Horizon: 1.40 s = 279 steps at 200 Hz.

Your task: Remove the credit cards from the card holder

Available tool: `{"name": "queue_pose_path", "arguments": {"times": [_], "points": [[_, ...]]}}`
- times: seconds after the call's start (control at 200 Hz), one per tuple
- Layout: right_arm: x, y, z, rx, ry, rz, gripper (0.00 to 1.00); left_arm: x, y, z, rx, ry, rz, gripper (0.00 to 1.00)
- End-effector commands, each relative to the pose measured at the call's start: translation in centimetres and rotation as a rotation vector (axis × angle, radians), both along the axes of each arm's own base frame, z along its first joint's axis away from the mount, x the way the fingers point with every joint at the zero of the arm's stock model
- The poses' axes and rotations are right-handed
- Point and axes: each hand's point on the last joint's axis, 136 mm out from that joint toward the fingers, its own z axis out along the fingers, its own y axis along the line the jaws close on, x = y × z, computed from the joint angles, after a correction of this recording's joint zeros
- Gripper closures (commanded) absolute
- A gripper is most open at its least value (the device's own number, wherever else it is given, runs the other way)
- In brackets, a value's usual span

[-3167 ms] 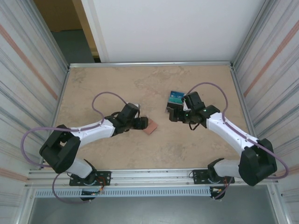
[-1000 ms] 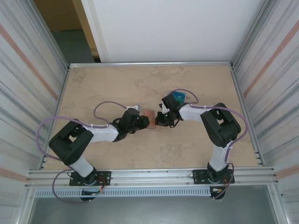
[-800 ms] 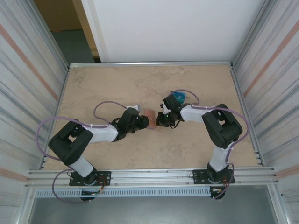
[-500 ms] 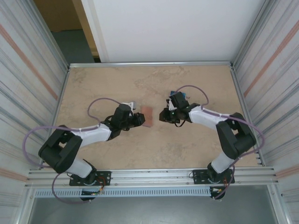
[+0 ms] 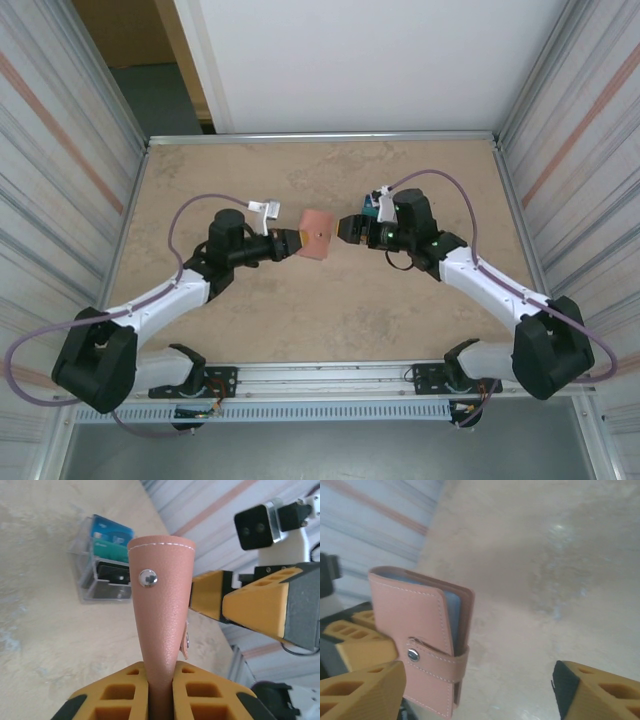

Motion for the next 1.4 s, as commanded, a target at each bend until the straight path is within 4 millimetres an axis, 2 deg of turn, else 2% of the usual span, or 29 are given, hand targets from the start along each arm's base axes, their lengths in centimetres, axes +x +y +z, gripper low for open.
{"name": "queue_pose_path", "arguments": {"times": [0.0,0.105,0.401,0.581,0.676,0.782,0.897,1.062,1.132,1.228,1.293,1.393], "points": [[-1.9,1.4,4.5,0.161,-0.11,0.144,0.19,-2.2,-0.9,4.1,-0.092,-0.123,-0.153,1.0],[-2.7,1.6,6.0,0.195,-0.155,0.182,0.16,-2.6,-1.2,5.1,-0.128,-0.149,-0.186,1.0],[-3.3,1.9,6.9,0.239,-0.167,0.218,0.16,-3.8,-2.2,7.5,-0.232,-0.205,-0.307,1.0],[-3.5,2.3,8.2,0.275,-0.202,0.247,0.17,-4.3,-2.7,7.7,-0.252,-0.208,-0.352,1.0],[-3.6,2.5,8.7,0.291,-0.208,0.262,0.2,-4.3,-2.8,7.7,-0.25,-0.209,-0.351,1.0],[-3.8,2.7,9.2,0.311,-0.213,0.282,0.3,-4.3,-2.9,7.6,-0.248,-0.213,-0.351,1.0],[-3.9,2.9,9.7,0.325,-0.225,0.29,0.44,-4.1,-3.1,7.3,-0.239,-0.201,-0.345,1.0],[-4.2,2.9,10.3,0.323,-0.241,0.289,0.8,-3.9,-3.2,6.6,-0.228,-0.179,-0.341,1.0],[-4.1,2.8,10.1,0.307,-0.239,0.276,0.93,-4.1,-3.2,6.1,-0.216,-0.163,-0.344,0.88],[-4.1,2.6,10.2,0.298,-0.244,0.267,1.0,-4.5,-3.1,5.2,-0.192,-0.143,-0.359,0.73],[-4.1,2.6,10.3,0.292,-0.247,0.265,1.0,-4.9,-3.1,4.4,-0.17,-0.125,-0.376,0.61],[-4.1,2.5,10.2,0.28,-0.248,0.264,1.0,-5.4,-3.0,3.5,-0.148,-0.111,-0.398,0.52]]}}
